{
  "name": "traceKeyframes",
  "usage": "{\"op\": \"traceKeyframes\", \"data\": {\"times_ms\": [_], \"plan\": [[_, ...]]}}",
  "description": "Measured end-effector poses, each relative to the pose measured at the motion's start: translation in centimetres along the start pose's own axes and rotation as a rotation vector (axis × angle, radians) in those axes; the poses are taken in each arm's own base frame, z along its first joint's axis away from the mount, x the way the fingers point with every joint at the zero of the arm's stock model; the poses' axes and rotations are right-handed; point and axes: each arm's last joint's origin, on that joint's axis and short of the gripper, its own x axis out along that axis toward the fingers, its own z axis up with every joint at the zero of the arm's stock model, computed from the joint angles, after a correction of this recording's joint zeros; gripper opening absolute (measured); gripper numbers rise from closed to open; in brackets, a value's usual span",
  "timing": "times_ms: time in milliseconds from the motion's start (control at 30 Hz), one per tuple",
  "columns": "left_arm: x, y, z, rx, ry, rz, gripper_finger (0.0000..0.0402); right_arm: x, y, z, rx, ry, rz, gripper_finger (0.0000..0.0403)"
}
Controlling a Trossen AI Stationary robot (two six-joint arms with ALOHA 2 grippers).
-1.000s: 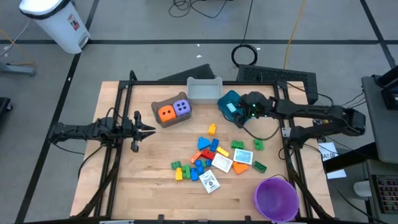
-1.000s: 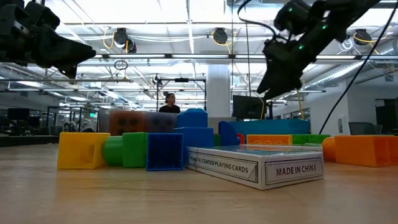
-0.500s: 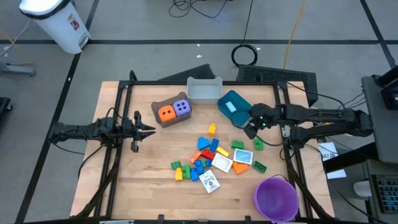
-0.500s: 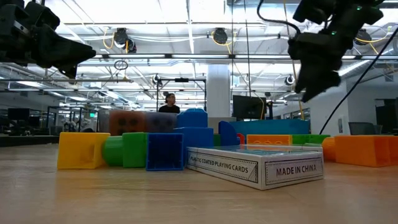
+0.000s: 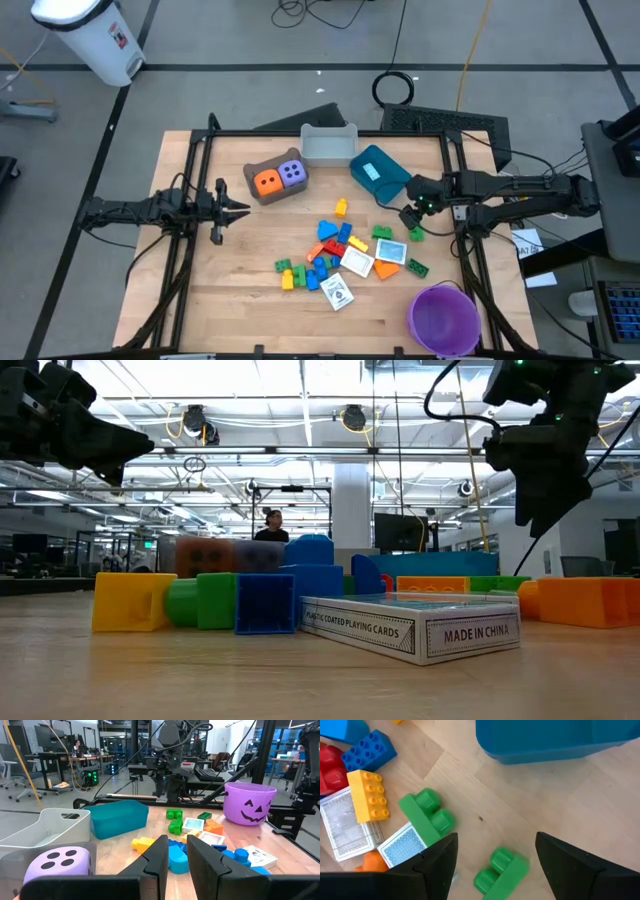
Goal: Pick & Place Toys
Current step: Put the green right 2 studs game piece into the blue bin
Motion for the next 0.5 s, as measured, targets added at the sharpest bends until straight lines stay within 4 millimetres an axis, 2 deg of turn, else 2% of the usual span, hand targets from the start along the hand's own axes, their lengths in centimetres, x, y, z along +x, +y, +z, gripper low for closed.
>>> {"op": "traceKeyframes", "data": {"times_ms": [500], "plan": [[0.00, 0.00, 0.00, 0.000, 0.000, -0.001, 0.0076, 0.90, -0.14, -0.20, 0.041, 0.073, -0.077, 0.0258]]}}
